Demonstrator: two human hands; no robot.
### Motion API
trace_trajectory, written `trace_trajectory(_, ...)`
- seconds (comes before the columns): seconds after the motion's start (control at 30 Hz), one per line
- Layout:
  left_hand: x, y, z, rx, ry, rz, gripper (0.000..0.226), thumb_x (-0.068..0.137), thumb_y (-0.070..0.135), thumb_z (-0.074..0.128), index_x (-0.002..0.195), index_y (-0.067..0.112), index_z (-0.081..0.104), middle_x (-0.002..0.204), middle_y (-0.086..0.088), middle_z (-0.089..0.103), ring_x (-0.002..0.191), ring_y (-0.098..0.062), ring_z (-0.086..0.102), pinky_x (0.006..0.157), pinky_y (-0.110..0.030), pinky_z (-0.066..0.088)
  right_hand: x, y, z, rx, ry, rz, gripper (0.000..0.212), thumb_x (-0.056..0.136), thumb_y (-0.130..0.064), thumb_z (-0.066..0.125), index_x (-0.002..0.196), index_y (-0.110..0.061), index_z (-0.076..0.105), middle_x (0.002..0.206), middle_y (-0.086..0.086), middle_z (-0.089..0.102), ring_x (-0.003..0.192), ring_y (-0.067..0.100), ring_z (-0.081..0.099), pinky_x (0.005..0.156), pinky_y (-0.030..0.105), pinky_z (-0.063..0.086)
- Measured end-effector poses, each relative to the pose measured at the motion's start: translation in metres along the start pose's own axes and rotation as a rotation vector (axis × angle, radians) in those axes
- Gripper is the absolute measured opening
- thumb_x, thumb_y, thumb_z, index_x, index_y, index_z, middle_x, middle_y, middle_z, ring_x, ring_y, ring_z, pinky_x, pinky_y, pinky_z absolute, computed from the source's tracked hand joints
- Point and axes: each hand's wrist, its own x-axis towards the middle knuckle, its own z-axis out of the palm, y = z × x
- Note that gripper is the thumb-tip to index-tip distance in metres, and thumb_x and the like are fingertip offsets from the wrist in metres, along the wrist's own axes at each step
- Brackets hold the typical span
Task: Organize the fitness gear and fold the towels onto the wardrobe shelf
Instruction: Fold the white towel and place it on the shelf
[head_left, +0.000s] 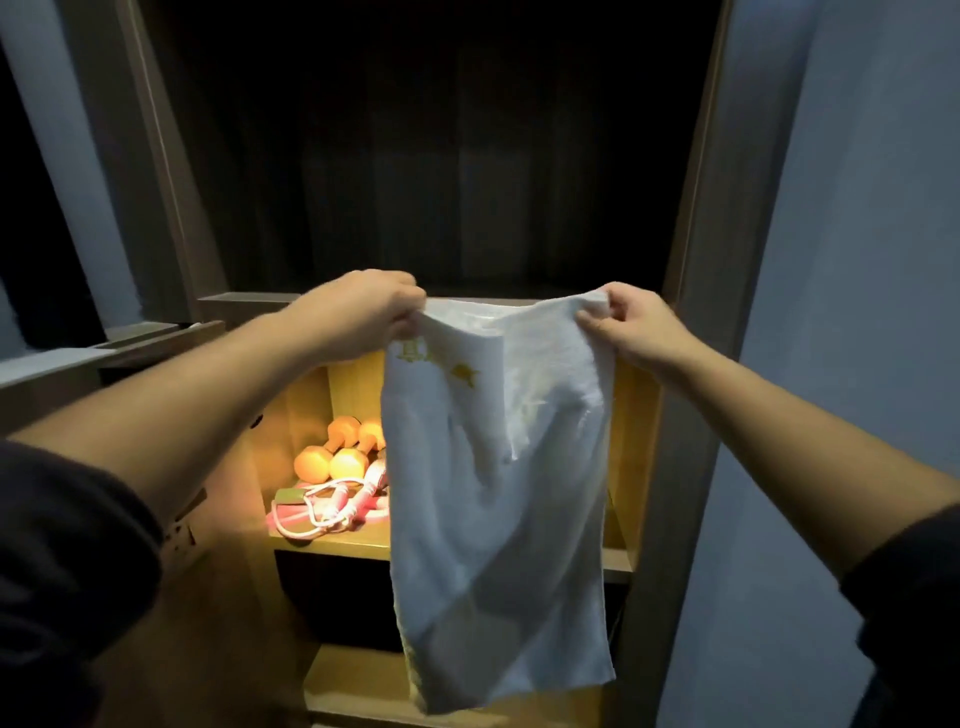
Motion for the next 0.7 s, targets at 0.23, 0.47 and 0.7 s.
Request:
trace_trajectory(0.23,-0.007,-0.016,0.008,0.078,-0.051,-0.104,0.006,0.092,0.023,0.063,0.088,0.021,0.06,0.089,0.004,0.053,0.08,-0.014,0.055,0.064,-0.028,0.045,0.002,0.026,-0.012,-0.054,0.133,0.141,0.022,0.092,-0.025,0.066,0.096,-0.004,0.06,0.087,0.011,0.059,0.081,0.023,0.055,0.071,0.034,0.044)
trace_trajectory(0.47,-0.004,-0.009,0.023,0.04,-0.056,-0.058,0.005,0.091,0.018,0.063,0.086,0.017,0.063,0.094,-0.001,0.059,0.083,-0.019,0.057,0.071,-0.036,0.049,-0.003,0.021,-0.002,-0.018,0.012,0.039,0.024,0.091,-0.02,0.068,0.102,0.0,0.062,0.092,0.011,0.064,0.082,0.018,0.059,0.072,0.036,0.052)
trace_trajectory(0.7,-0.005,-0.015,0.029,0.014,-0.076,-0.162,0.016,0.091,0.021,0.064,0.075,0.021,0.058,0.085,0.001,0.057,0.077,-0.017,0.055,0.065,-0.036,0.047,0.0,0.04,-0.002,-0.006,0.074,0.145,0.024,0.092,-0.021,0.068,0.098,0.0,0.061,0.086,0.012,0.061,0.079,0.022,0.058,0.071,0.036,0.048)
